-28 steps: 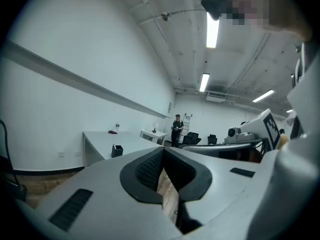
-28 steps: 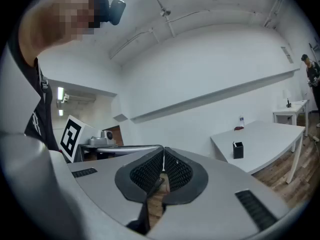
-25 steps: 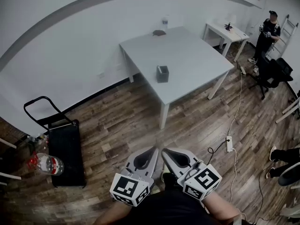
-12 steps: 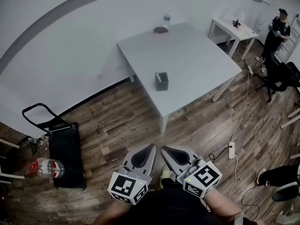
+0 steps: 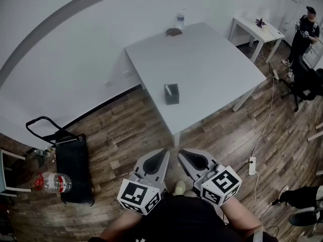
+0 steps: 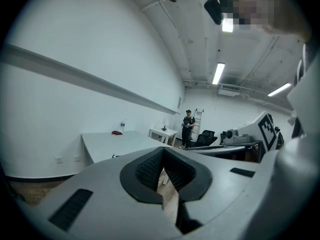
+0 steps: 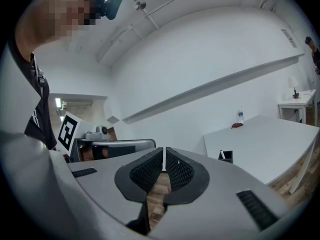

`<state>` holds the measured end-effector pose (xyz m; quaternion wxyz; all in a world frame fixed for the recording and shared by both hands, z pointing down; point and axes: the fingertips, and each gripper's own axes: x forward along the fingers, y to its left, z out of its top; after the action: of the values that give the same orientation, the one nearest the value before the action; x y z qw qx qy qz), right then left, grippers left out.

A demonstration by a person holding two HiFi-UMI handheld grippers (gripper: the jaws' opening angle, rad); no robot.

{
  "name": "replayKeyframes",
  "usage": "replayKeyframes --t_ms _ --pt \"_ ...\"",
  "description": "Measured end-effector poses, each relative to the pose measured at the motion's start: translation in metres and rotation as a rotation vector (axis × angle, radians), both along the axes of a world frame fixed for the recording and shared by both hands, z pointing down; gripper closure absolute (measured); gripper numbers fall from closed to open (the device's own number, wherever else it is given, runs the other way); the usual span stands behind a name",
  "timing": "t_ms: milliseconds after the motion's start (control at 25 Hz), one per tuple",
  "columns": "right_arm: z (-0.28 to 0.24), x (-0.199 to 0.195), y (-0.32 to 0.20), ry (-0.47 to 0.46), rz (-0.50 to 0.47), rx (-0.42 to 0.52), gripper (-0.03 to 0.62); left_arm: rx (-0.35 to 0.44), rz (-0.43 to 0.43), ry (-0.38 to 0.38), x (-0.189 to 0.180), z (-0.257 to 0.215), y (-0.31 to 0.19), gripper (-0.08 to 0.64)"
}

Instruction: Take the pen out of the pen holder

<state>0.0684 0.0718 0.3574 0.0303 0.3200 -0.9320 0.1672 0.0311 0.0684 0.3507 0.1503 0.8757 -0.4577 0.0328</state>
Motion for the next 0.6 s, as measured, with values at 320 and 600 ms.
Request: replayKeyframes --t_ms 320,600 --pt "0.016 0.011 -0.054 0.047 0.033 -0.016 0.578 -0.003 0.03 -0.013 0.007 0.011 -0.056 0.554" --pt "0.043 -0.001 -0.122 0.128 0.039 -0.042 0.578 -0.012 0.056 -0.019 -0.001 0.026 -0.118 0.554"
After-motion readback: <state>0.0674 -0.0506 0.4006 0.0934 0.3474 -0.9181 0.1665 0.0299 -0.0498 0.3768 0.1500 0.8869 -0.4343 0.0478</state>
